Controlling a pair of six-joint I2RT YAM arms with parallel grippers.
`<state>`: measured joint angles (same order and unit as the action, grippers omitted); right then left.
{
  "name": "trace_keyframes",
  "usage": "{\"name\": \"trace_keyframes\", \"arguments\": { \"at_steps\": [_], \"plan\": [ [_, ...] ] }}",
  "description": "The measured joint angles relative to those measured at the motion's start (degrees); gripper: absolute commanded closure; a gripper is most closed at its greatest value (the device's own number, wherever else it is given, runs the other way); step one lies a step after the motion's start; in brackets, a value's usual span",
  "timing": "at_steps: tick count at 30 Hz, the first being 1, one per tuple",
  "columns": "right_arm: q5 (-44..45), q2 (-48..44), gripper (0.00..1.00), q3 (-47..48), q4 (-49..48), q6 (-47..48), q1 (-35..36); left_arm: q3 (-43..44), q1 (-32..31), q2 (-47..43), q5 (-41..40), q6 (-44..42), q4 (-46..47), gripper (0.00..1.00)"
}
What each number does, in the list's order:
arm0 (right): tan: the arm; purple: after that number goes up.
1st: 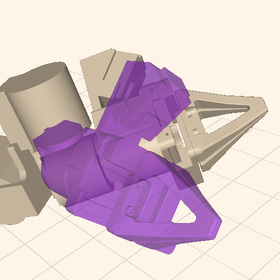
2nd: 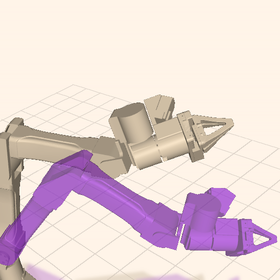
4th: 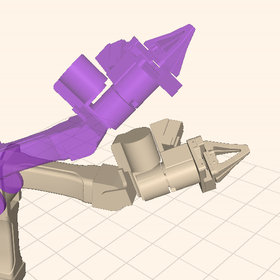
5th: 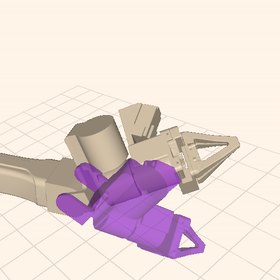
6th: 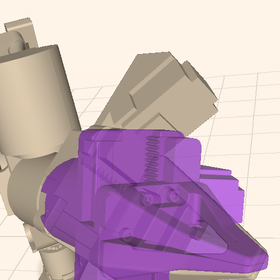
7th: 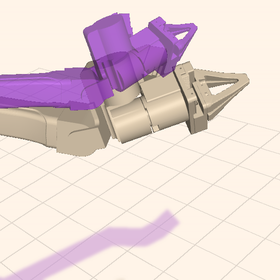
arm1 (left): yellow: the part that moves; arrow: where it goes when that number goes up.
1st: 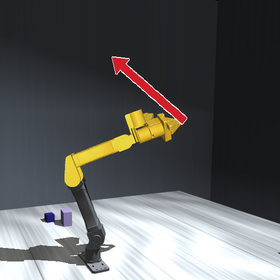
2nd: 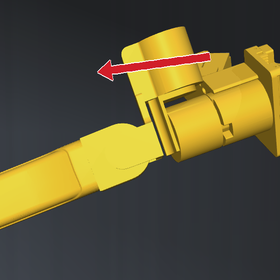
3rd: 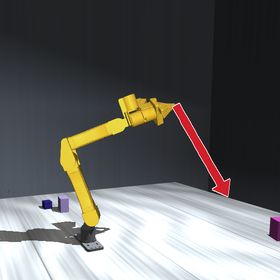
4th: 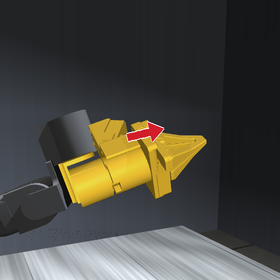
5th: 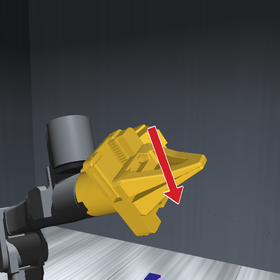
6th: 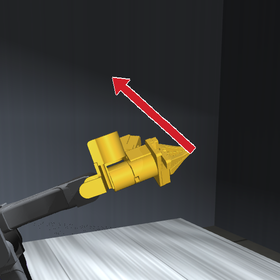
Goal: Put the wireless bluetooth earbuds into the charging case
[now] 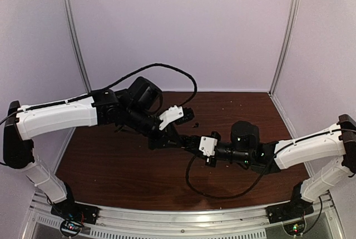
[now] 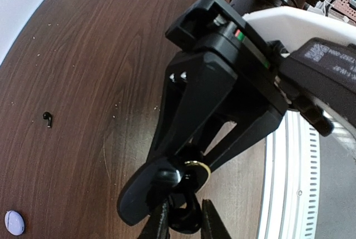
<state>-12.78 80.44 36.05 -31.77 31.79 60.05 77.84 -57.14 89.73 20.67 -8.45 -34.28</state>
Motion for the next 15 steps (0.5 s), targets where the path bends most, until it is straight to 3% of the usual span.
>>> {"name": "trace_keyframes", "arguments": {
  "at_steps": [15],
  "plan": [
    [0.2,-0.1,1.00,-0.1,-1.3,0.0,0.1,0.5,-0.4,-0.7,-1.4,-0.1,-0.5,1.00]
  ]
}}
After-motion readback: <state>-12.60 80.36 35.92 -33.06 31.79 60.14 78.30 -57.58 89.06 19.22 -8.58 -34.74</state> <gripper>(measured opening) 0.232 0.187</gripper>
